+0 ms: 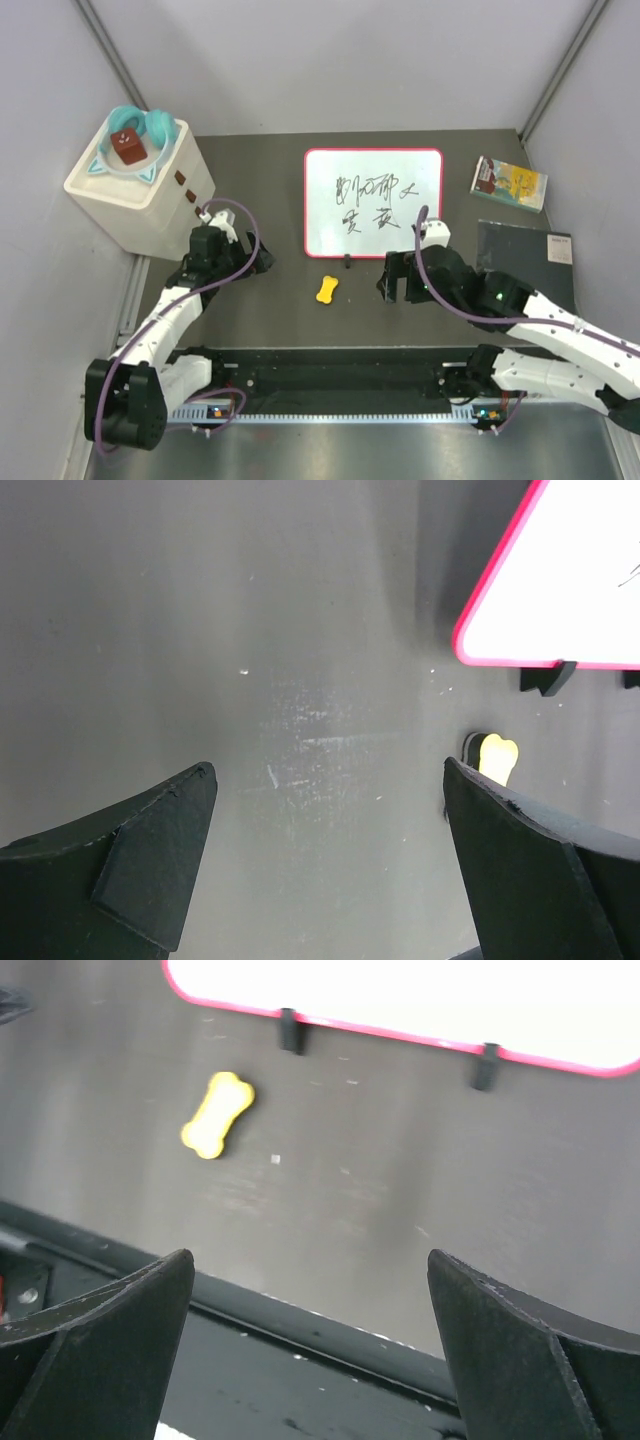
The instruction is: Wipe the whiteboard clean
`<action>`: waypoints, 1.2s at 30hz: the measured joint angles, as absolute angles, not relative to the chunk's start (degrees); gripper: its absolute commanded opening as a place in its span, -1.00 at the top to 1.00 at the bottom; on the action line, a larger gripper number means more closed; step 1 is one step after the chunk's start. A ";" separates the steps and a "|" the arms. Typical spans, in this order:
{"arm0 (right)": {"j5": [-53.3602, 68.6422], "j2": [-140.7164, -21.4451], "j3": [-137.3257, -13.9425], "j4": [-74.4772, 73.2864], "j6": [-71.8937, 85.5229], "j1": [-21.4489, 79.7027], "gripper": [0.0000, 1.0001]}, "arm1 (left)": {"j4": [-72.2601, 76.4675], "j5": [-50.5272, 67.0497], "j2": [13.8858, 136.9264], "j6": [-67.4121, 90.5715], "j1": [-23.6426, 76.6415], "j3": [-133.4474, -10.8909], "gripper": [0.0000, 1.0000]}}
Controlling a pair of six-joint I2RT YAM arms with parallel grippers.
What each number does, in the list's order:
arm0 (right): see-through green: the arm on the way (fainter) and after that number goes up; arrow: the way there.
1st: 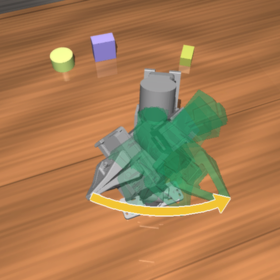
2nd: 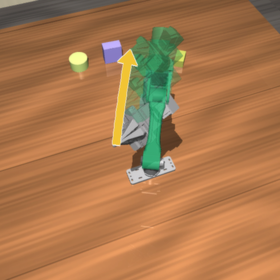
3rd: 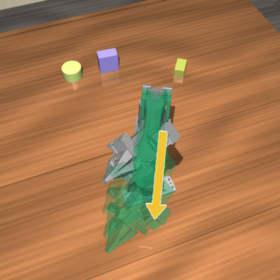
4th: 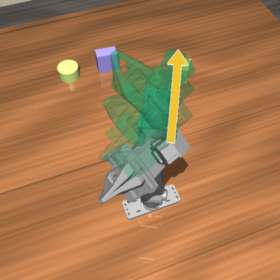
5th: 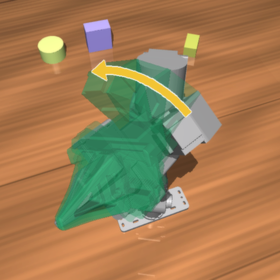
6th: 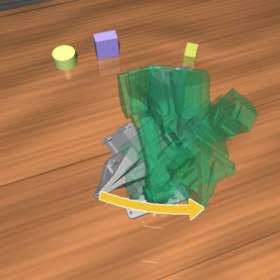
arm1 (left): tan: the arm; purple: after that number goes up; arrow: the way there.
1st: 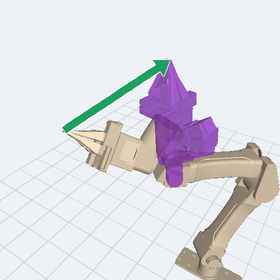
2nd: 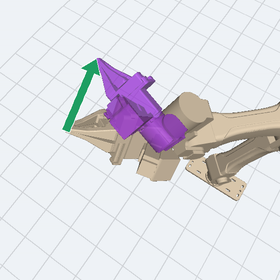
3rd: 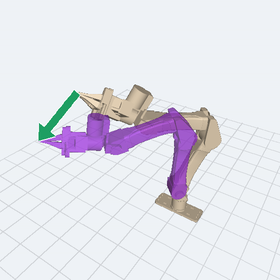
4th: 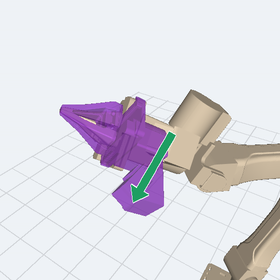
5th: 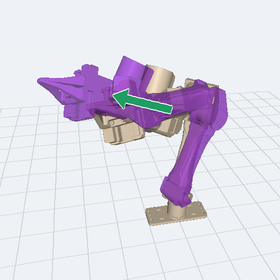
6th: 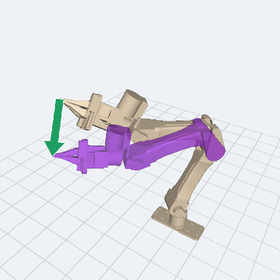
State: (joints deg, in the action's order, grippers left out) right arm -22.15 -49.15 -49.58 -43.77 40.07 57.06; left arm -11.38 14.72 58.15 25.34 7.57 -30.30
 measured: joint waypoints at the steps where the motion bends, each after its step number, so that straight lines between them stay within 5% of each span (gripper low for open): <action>1: -21.12 -49.19 -49.63 -42.70 39.46 56.88 -0.98 | -11.18 14.87 58.15 25.34 7.57 -30.28 -0.98; 11: -10.57 -60.55 -48.14 -31.29 38.96 56.45 -0.98 | -10.37 15.42 58.67 25.34 7.57 -30.26 -0.98; 24: -24.67 -82.61 -60.84 -28.40 56.49 63.75 -0.97 | -10.61 15.40 60.31 25.36 7.57 -30.26 -0.98; 36: -26.76 -99.53 -70.13 -32.27 67.31 63.72 -0.66 | -10.68 15.66 60.31 25.36 7.57 -30.26 -0.98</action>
State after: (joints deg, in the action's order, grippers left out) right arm -26.76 -99.53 -70.13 -32.27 67.31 63.72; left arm -10.68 15.66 60.31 25.36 7.57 -30.26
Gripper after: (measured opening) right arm 0.865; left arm 0.991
